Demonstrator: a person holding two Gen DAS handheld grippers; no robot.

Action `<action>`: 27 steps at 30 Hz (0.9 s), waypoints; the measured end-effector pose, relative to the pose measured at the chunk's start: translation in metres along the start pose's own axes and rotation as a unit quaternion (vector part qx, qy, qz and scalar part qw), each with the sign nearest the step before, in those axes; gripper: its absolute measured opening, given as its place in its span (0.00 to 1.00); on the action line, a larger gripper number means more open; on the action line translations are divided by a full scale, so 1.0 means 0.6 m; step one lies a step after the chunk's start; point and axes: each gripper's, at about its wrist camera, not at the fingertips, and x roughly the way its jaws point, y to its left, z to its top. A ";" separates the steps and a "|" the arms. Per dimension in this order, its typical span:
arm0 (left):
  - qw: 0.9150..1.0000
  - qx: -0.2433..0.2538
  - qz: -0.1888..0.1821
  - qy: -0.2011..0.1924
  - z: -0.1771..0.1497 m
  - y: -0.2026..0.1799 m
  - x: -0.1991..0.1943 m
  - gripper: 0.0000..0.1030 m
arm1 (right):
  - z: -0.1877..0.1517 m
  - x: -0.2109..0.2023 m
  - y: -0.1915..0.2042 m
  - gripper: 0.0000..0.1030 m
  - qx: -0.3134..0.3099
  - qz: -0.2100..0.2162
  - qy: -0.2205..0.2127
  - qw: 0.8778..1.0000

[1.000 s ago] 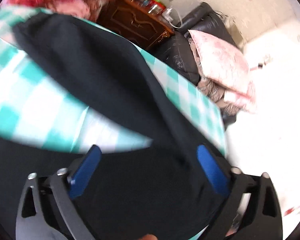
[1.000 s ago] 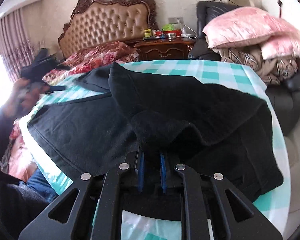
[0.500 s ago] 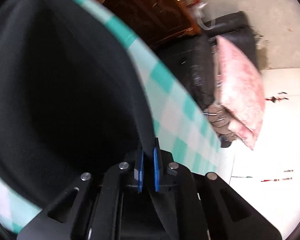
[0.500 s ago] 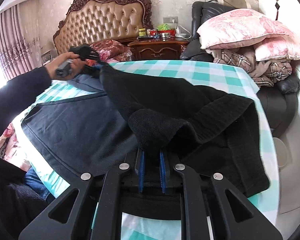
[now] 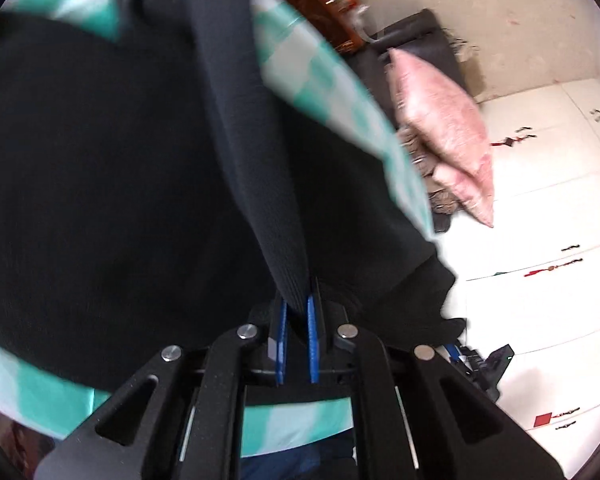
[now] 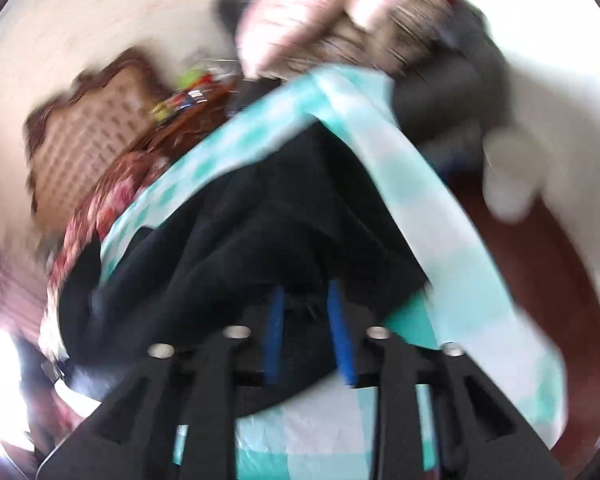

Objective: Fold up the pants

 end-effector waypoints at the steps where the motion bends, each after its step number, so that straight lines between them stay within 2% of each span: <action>1: 1.000 -0.006 0.005 -0.004 -0.008 0.015 0.006 0.08 | -0.006 -0.003 -0.010 0.54 0.026 0.007 0.003 1.000; 5: 1.000 0.005 0.012 -0.010 -0.008 0.023 0.006 0.10 | -0.031 -0.028 -0.022 0.57 0.068 0.024 0.001 0.997; 7: 1.000 0.014 0.016 -0.015 -0.007 0.012 0.012 0.10 | -0.035 -0.030 -0.016 0.65 0.073 0.037 0.003 0.997; 9: 1.000 0.015 0.021 -0.017 -0.013 0.015 0.021 0.11 | -0.038 -0.023 -0.005 0.66 0.068 0.031 0.005 0.997; 10: 0.999 0.014 0.023 -0.017 -0.019 0.011 0.020 0.14 | -0.036 -0.018 -0.001 0.66 0.068 0.031 0.006 0.997; 12: 0.999 0.006 0.028 -0.021 -0.019 0.009 0.021 0.30 | -0.028 -0.011 0.005 0.66 0.072 0.039 0.008 0.997; 14: 0.999 0.001 0.030 -0.033 -0.021 0.012 0.008 0.40 | -0.024 -0.008 0.007 0.66 0.067 0.039 0.006 0.997; 18: 0.998 0.001 0.039 -0.055 -0.011 0.001 -0.011 0.50 | -0.017 0.000 0.020 0.65 0.055 0.026 0.003 0.998; 21: 0.996 0.002 0.051 -0.078 0.012 -0.006 -0.025 0.54 | -0.016 0.008 0.034 0.46 0.033 -0.010 0.008 0.999; 23: 0.993 0.015 0.081 -0.089 0.026 -0.013 -0.024 0.56 | -0.014 0.018 0.047 0.37 0.014 -0.024 0.018 0.999; 25: 0.990 0.012 0.114 -0.082 0.044 -0.006 -0.012 0.50 | -0.006 0.030 0.060 0.24 -0.004 -0.039 0.024 0.999; 26: 0.990 0.010 0.120 -0.074 0.052 -0.003 -0.004 0.18 | -0.004 0.029 0.066 0.22 -0.012 -0.045 0.021 0.999; 27: 0.989 0.008 0.132 -0.068 0.057 -0.001 -0.003 0.09 | -0.001 0.024 0.072 0.20 -0.016 -0.047 0.015 0.999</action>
